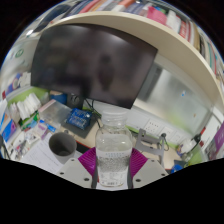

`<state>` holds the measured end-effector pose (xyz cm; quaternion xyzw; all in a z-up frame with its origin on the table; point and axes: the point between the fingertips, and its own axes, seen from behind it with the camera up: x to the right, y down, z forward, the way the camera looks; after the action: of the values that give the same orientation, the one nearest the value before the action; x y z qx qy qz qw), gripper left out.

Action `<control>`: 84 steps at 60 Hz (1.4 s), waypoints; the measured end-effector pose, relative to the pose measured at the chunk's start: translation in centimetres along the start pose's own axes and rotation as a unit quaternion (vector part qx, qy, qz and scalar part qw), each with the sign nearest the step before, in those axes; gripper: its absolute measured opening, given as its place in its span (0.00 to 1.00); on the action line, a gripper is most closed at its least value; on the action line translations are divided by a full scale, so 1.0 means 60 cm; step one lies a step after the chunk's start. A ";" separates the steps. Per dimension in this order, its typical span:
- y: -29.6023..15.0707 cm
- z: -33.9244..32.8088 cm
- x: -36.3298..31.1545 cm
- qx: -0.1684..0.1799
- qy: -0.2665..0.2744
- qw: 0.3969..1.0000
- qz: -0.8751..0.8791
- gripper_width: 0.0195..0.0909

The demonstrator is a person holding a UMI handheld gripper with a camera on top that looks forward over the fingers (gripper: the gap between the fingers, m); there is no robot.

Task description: Pour water

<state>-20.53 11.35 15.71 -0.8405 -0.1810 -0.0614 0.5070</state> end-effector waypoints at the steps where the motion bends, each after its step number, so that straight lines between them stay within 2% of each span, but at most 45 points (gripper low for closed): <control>1: 0.007 -0.004 -0.006 0.003 0.005 1.000 0.028 0.30; 10: 0.032 0.012 0.025 0.044 -0.010 0.987 0.153 0.30; 32: 0.066 0.076 0.019 0.085 -0.008 0.977 0.194 0.30; 42: 0.090 0.092 0.006 0.085 -0.007 0.975 0.203 0.30; 44: 0.085 0.091 0.009 0.100 -0.002 0.974 0.202 0.30; 55: 0.085 0.087 0.004 0.112 0.016 0.975 0.190 0.31; 61: 0.085 0.086 0.002 0.117 0.023 0.976 0.183 0.42; 66: 0.093 0.084 0.000 0.103 0.021 0.979 0.177 0.52; 72: 0.125 0.075 -0.002 0.063 0.026 0.979 0.191 0.93; 73: 0.132 0.070 -0.002 0.055 0.027 0.979 0.195 0.95; 75: 0.143 0.059 -0.004 0.039 0.032 0.979 0.199 0.91; 80: 0.170 0.012 -0.013 0.003 0.048 0.980 0.194 0.92; 84: 0.172 -0.040 -0.022 -0.006 0.058 0.979 0.195 0.92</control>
<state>-17.80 4.59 7.92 -0.8576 0.0169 -0.0109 0.5139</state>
